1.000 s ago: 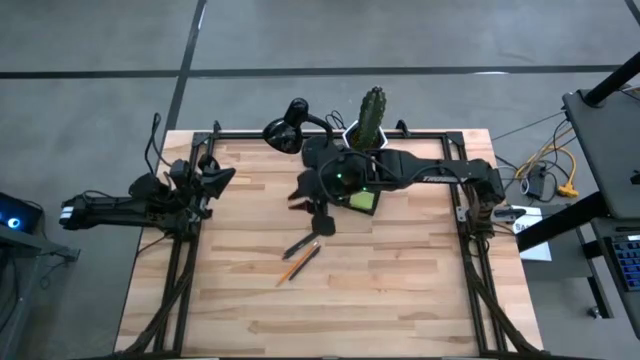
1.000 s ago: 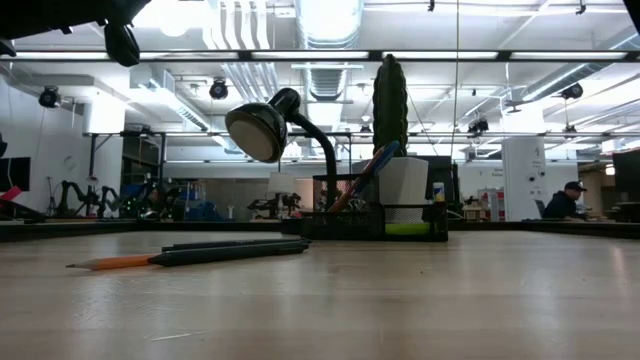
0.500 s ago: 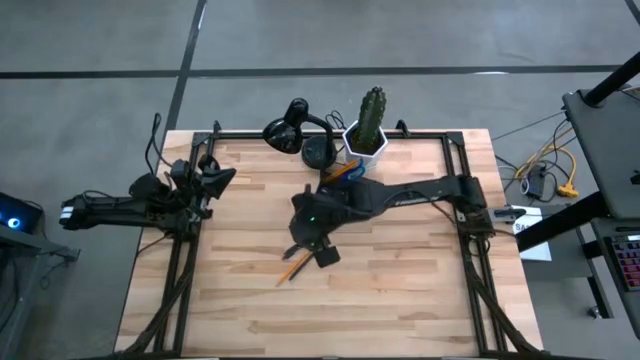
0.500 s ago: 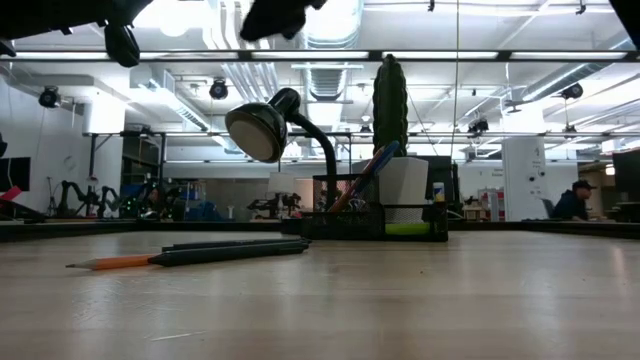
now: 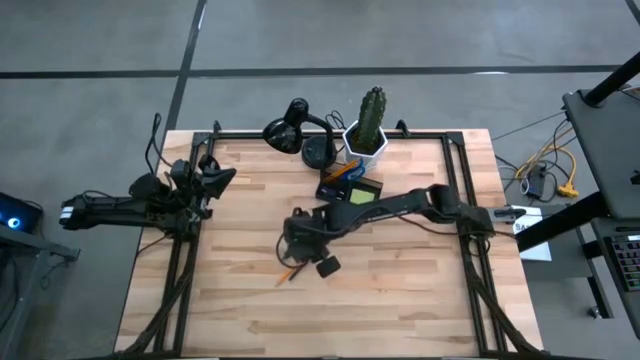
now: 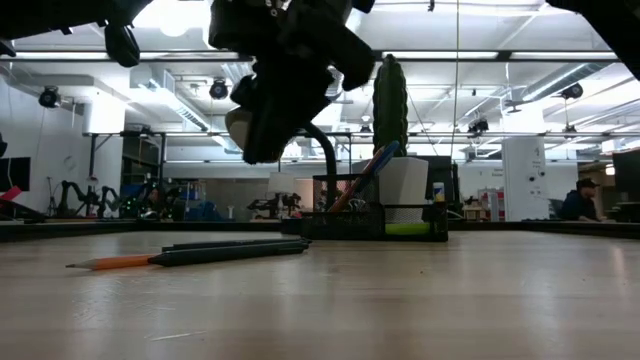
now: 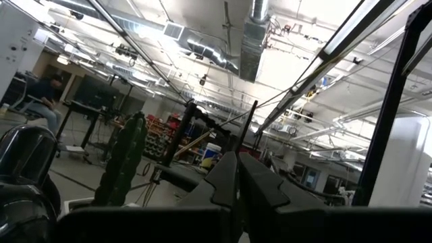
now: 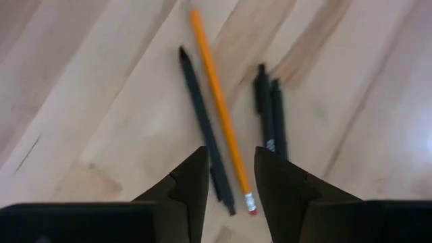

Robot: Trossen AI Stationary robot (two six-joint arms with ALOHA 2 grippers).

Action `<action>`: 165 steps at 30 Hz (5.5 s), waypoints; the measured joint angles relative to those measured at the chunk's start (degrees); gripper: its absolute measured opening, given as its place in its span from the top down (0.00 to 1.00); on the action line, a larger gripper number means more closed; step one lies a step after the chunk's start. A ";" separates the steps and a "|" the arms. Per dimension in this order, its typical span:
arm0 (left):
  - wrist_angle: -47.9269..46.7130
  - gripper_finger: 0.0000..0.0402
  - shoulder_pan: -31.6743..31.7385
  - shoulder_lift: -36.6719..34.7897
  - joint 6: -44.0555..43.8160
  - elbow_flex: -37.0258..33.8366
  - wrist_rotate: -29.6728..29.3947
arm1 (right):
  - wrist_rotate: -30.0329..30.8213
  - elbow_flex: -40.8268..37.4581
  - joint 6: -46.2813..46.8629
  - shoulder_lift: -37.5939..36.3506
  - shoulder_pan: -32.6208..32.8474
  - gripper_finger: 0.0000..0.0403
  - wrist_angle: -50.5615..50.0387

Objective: Pick and place office supplies into organizer
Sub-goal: Put the bottom black pen into the black desk organizer

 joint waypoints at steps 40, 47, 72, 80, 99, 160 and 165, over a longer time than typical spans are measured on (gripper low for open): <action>-2.41 1.00 0.02 0.02 -0.02 0.00 -0.02 | 0.07 -0.52 -14.81 7.18 1.21 0.79 4.56; -2.41 1.00 0.01 -0.23 -0.15 0.00 -0.01 | -0.04 -1.14 -17.34 7.18 0.77 0.79 4.40; -2.40 1.00 0.01 -0.40 -0.11 0.00 -0.01 | -0.57 -5.16 -19.21 7.02 0.51 0.85 5.50; -2.41 1.00 0.00 -0.42 -0.11 0.00 -0.02 | -0.59 -5.20 -18.84 7.03 0.54 0.95 4.85; -2.40 1.00 0.00 -0.53 0.07 0.00 -0.02 | -10.15 3.39 -4.10 6.66 -0.26 0.97 -7.76; -2.50 1.00 0.00 -7.92 0.64 0.00 -0.02 | 19.57 19.80 29.53 -9.69 -16.18 0.97 9.38; -2.49 1.00 0.02 -7.99 0.69 0.00 -0.02 | 19.61 19.80 27.89 -12.69 -15.71 0.97 17.86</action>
